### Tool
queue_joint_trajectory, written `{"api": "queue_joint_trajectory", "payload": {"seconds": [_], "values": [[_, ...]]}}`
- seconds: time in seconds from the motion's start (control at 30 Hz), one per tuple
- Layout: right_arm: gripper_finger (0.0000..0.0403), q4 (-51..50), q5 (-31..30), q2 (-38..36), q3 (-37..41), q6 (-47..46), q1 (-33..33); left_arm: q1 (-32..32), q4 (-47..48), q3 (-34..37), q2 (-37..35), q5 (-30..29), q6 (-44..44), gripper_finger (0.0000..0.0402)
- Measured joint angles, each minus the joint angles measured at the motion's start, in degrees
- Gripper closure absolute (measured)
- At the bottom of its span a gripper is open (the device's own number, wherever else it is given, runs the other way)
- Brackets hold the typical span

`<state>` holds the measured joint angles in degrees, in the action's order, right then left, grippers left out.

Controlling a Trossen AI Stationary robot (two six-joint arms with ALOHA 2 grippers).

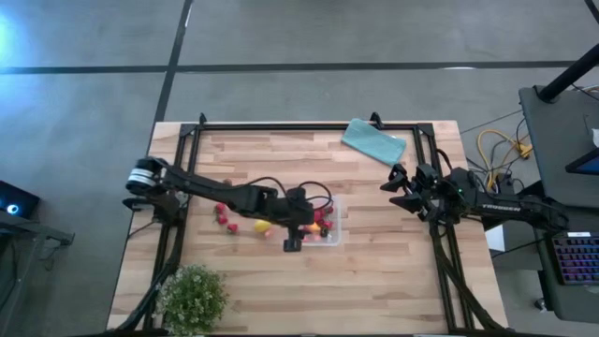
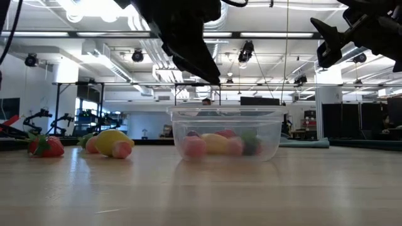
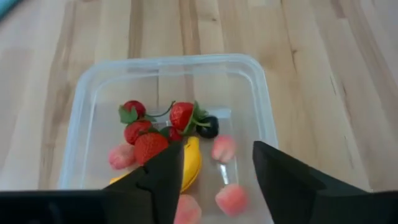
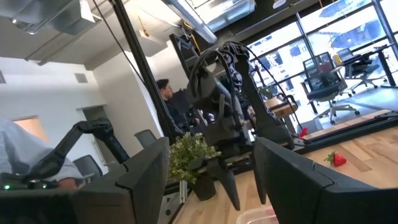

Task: Pick and placing Produce into tupperware
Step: Put the yellow lemon into the transparent bin

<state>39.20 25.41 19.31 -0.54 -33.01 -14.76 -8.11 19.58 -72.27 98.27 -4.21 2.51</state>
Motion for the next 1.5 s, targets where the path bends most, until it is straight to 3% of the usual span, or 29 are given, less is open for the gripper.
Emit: {"api": "queue_joint_trajectory", "payload": {"seconds": [0.23,0.63,0.87,1.13,1.4,1.5], "values": [[0.0174,0.0,0.02,-0.02,0.0,0.01,0.01,0.3,13.17,-4.72,-1.14,-2.83,1.36,0.018],[0.0174,0.01,0.01,0.0,0.0,0.01,0.01,0.3,31.44,-2.59,-8.99,-5.73,1.71,0.0178],[0.0174,0.0,0.01,0.0,0.0,0.0,0.0,0.3,36.32,-2.36,-10.26,-5.72,1.12,0.0178],[0.0174,0.0,0.02,0.0,0.0,-0.01,0.0,0.3,35.21,4.8,-11.91,-5.09,-1.38,0.0178],[0.0174,0.0,0.0,-0.02,0.0,0.01,-0.01,0.25,21.88,13.45,-12.56,-3.15,-1.85,0.0178],[0.0174,0.0,0.01,0.0,0.0,0.01,0.01,0.28,20.96,15.3,-11.99,-2.95,-1.82,0.0178]]}}
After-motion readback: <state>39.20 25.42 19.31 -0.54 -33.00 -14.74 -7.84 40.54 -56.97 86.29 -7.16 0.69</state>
